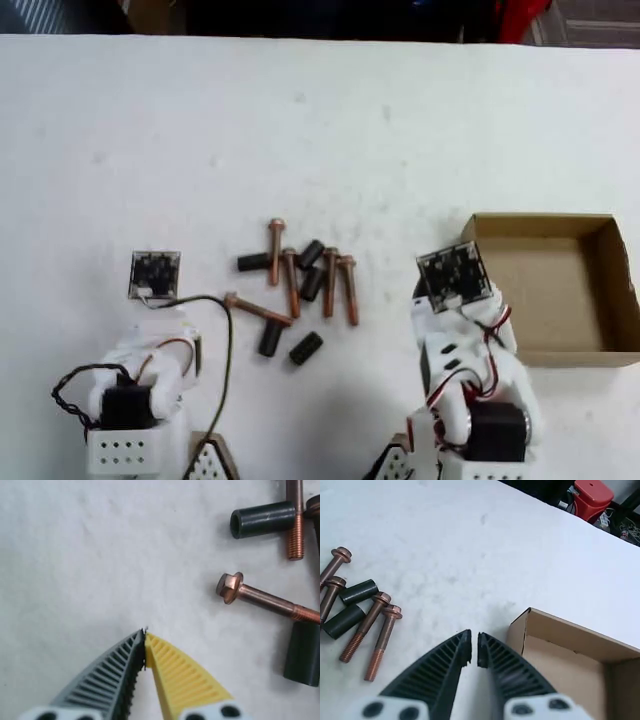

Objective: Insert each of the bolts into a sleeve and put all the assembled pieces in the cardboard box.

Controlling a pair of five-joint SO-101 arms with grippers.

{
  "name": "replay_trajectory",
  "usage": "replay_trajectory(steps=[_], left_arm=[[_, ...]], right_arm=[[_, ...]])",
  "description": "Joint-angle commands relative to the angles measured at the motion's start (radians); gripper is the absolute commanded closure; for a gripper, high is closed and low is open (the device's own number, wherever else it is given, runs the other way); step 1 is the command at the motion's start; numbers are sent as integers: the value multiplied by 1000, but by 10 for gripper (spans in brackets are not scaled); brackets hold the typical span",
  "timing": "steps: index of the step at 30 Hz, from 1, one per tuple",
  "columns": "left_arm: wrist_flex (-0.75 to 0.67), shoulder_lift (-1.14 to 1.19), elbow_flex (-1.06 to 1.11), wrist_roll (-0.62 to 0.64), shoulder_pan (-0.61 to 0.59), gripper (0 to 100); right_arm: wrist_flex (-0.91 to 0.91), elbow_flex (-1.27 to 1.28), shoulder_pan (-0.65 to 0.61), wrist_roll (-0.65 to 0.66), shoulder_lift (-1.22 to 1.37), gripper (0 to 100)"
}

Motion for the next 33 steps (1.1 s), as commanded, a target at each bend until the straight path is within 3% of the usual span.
replay_trajectory(steps=[1, 11, 18, 23, 27, 33], left_arm=[[8, -8, -2, 5, 10, 976], [8, -8, -2, 5, 10, 976], [8, -8, -2, 5, 10, 976], [8, -8, -2, 5, 10, 976], [8, -8, -2, 5, 10, 976], [8, -8, -2, 5, 10, 976]], right_arm=[[4, -167, -4, 11, 214, 981], [4, -473, -8, -32, 846, 980], [7, -632, -185, -239, 1179, 980], [120, -758, -354, -379, 1348, 980], [186, -881, -435, -393, 1435, 980], [180, -959, -446, -402, 1540, 980]])
